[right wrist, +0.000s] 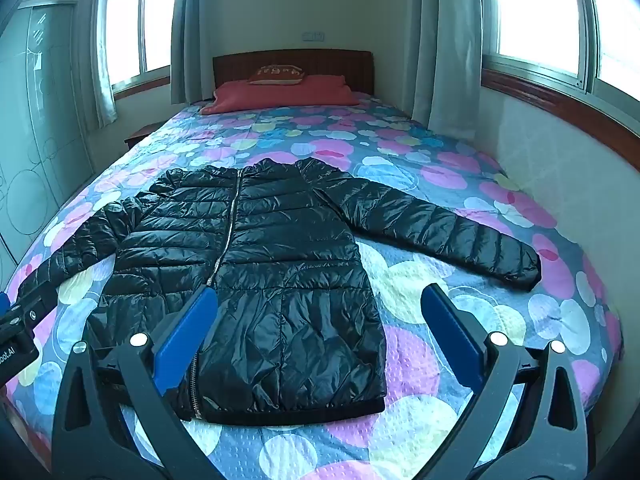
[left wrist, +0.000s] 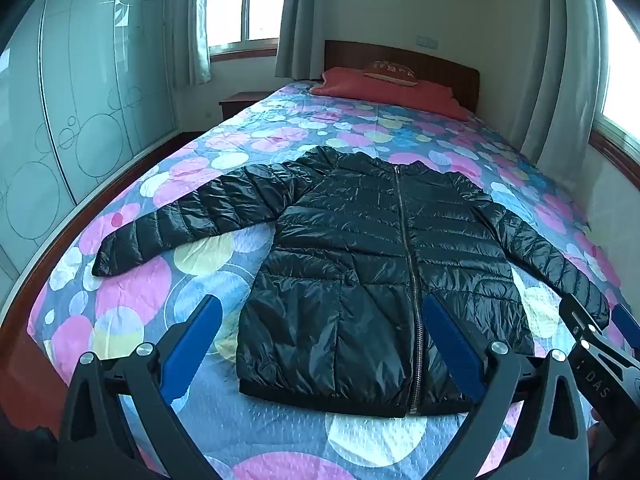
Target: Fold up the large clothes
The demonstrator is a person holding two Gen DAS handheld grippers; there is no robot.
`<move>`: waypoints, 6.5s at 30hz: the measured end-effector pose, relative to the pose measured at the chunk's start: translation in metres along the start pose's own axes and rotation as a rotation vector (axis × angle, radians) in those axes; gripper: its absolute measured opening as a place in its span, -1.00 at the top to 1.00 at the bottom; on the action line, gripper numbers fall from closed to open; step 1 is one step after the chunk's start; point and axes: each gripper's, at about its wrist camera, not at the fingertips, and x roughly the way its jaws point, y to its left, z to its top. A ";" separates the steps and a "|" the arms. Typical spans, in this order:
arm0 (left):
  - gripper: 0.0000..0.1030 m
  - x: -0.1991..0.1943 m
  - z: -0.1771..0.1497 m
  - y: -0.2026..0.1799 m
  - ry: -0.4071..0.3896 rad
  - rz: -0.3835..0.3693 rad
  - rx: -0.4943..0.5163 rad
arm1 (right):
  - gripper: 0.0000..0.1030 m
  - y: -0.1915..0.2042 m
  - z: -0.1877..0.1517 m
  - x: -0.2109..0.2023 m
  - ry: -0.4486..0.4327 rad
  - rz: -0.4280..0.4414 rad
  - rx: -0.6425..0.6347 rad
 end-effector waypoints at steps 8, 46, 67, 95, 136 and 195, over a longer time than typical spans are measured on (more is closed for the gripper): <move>-0.93 -0.005 0.001 0.003 -0.010 0.006 -0.002 | -0.96 0.002 -0.002 -0.001 -0.007 -0.014 -0.005; -0.93 -0.003 0.006 0.007 -0.003 0.016 0.011 | -0.96 0.005 -0.001 0.000 0.003 -0.002 0.000; -0.93 -0.003 0.005 0.007 -0.003 0.017 0.012 | -0.96 0.008 -0.001 0.000 0.001 -0.002 0.000; -0.93 -0.003 0.004 0.007 -0.003 0.017 0.014 | -0.96 0.014 -0.001 0.002 0.002 -0.001 -0.004; -0.93 0.186 -0.014 0.174 0.218 0.503 -0.340 | -0.26 -0.261 -0.047 0.170 0.106 0.085 0.816; -0.93 0.198 -0.028 0.176 0.201 0.539 -0.374 | 0.84 -0.121 0.064 0.204 -0.149 0.194 0.406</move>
